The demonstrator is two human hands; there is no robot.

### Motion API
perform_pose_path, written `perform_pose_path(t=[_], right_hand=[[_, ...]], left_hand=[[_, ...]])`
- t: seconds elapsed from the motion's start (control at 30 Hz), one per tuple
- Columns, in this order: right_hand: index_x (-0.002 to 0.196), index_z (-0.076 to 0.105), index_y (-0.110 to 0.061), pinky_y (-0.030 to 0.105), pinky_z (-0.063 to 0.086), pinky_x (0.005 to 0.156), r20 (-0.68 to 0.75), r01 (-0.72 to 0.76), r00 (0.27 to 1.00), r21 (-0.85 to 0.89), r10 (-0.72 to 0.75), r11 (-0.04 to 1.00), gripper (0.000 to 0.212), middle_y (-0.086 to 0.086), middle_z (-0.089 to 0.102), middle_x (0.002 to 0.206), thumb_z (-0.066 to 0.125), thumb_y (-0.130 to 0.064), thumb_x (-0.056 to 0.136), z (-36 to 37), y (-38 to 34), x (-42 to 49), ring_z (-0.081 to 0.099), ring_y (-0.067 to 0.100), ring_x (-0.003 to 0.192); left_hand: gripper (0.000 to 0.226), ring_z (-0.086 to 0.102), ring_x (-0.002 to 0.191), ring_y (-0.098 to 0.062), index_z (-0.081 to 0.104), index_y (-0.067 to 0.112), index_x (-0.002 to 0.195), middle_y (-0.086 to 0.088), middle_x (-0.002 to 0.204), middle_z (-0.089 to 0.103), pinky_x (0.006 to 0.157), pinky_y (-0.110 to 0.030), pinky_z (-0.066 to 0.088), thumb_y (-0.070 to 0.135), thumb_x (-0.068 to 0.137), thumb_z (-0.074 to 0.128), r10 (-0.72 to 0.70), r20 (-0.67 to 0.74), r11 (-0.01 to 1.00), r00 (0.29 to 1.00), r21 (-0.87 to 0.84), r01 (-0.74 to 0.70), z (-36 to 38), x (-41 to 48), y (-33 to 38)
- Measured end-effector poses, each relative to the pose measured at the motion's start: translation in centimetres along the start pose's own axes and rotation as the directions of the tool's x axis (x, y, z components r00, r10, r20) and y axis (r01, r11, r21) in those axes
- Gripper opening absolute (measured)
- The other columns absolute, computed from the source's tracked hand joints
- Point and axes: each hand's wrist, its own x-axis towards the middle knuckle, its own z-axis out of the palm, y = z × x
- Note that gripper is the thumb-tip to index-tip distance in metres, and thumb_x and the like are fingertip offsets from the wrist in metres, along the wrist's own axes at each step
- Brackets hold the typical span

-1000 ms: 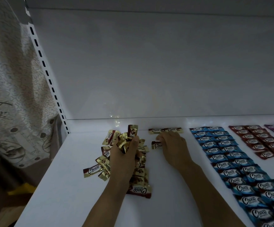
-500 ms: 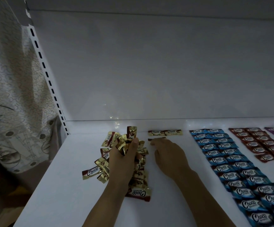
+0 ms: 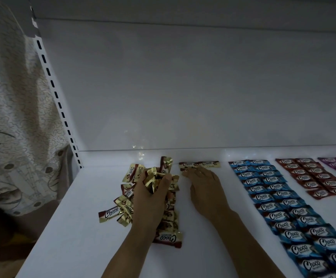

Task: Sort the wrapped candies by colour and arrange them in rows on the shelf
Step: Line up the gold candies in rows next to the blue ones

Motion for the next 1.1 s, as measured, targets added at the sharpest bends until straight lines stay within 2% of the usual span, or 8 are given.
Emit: perform_pose_path(t=[0.07, 0.17, 0.27, 0.4, 0.5, 0.63, 0.97, 1.1], right_hand=[[0.109, 0.069, -0.016, 0.025, 0.046, 0.093, -0.012, -0.144, 0.988, 0.304, 0.154, 0.942, 0.032, -0.001, 0.069, 0.107, 0.049, -0.021, 0.085, -1.4, -1.1, 0.4, 0.063, 0.014, 0.102], [0.094, 0.071, -0.019, 0.010, 0.045, 0.069, 0.222, -0.333, 0.934, 0.823, 0.279, 0.460, 0.025, -0.005, 0.070, 0.082, 0.059, -0.040, 0.088, -4.4, -3.6, 1.3, 0.062, 0.002, 0.074], [0.073, 0.070, -0.012, 0.014, 0.039, 0.054, 0.249, -0.324, 0.940, 0.864, 0.234, 0.384, 0.017, -0.002, 0.051, 0.055, 0.064, -0.020, 0.087, -5.4, -4.6, 1.4, 0.046, 0.008, 0.054], [0.064, 0.059, -0.009, 0.019, 0.038, 0.052, 0.299, -0.376, 0.904, 0.897, 0.306, 0.234, 0.026, 0.004, 0.044, 0.054, 0.061, -0.015, 0.090, -5.0, -4.2, 1.4, 0.038, 0.014, 0.051], [0.074, 0.061, -0.005, 0.021, 0.039, 0.051, 0.346, -0.389, 0.892, 0.916, 0.290, 0.104, 0.019, 0.006, 0.055, 0.059, 0.057, -0.012, 0.092, -5.2, -4.1, 1.5, 0.042, 0.015, 0.049], [0.081, 0.065, -0.005, 0.023, 0.040, 0.050, 0.361, -0.394, 0.893, 0.916, 0.270, 0.078, 0.013, 0.007, 0.061, 0.062, 0.058, -0.011, 0.091, -5.3, -4.1, 1.6, 0.047, 0.014, 0.049], [0.091, 0.065, -0.008, 0.023, 0.047, 0.055, 0.377, -0.400, 0.891, 0.915, 0.255, 0.045, 0.006, 0.006, 0.068, 0.077, 0.060, -0.010, 0.088, -5.4, -3.9, 1.6, 0.064, 0.014, 0.067], [0.109, 0.063, -0.015, 0.025, 0.050, 0.062, 0.360, -0.396, 0.889, 0.914, 0.285, 0.082, 0.024, 0.002, 0.070, 0.078, 0.064, -0.008, 0.086, -5.2, -3.8, 1.6, 0.065, 0.014, 0.068]], left_hand=[[0.022, 0.054, 0.046, -0.004, 0.062, 0.015, 0.068, 0.004, 0.053, 0.061, 0.050, -0.020, 0.040, 0.024, 0.087, 0.066, 0.007, 0.015, 1.000, 1.000, -0.009, -0.007, 0.0, -0.1, 0.2], [0.018, 0.054, 0.046, -0.004, 0.065, 0.017, 0.071, 0.004, 0.051, 0.061, 0.047, -0.015, 0.041, 0.017, 0.089, 0.065, 0.047, 0.062, 0.999, 0.997, -0.028, -0.046, 0.0, -0.3, 0.5], [0.016, 0.051, 0.043, -0.004, 0.064, 0.017, 0.075, 0.004, 0.048, 0.057, 0.047, -0.014, 0.040, 0.014, 0.091, 0.062, 0.115, 0.109, 0.993, 0.987, 0.009, -0.116, 0.0, -0.3, 0.4], [0.007, 0.053, 0.045, -0.004, 0.067, 0.018, 0.093, 0.005, 0.051, 0.058, 0.049, -0.015, 0.043, 0.015, 0.091, 0.062, 0.153, 0.129, 0.987, 0.980, 0.026, -0.158, 0.2, -0.3, 0.3], [0.019, 0.051, 0.045, -0.001, 0.063, 0.016, 0.072, 0.007, 0.048, 0.057, 0.048, -0.012, 0.041, 0.014, 0.090, 0.063, 0.158, 0.086, 0.986, 0.984, 0.039, -0.162, 0.1, -0.2, 0.4], [0.029, 0.049, 0.043, 0.000, 0.059, 0.022, 0.060, 0.007, 0.046, 0.055, 0.046, -0.011, 0.039, 0.015, 0.088, 0.065, 0.132, 0.029, 0.991, 0.991, 0.031, -0.133, 0.0, -0.1, 0.3], [0.021, 0.052, 0.043, -0.005, 0.065, 0.015, 0.067, 0.003, 0.049, 0.059, 0.045, -0.015, 0.043, 0.019, 0.088, 0.066, 0.064, -0.004, 0.998, 0.998, 0.011, -0.064, 0.0, -0.2, 0.5], [0.022, 0.047, 0.042, -0.002, 0.065, 0.013, 0.066, 0.006, 0.047, 0.056, 0.046, -0.014, 0.038, 0.019, 0.087, 0.066, 0.084, 0.019, 0.996, 0.996, 0.036, -0.085, 0.0, -0.3, 0.8]])
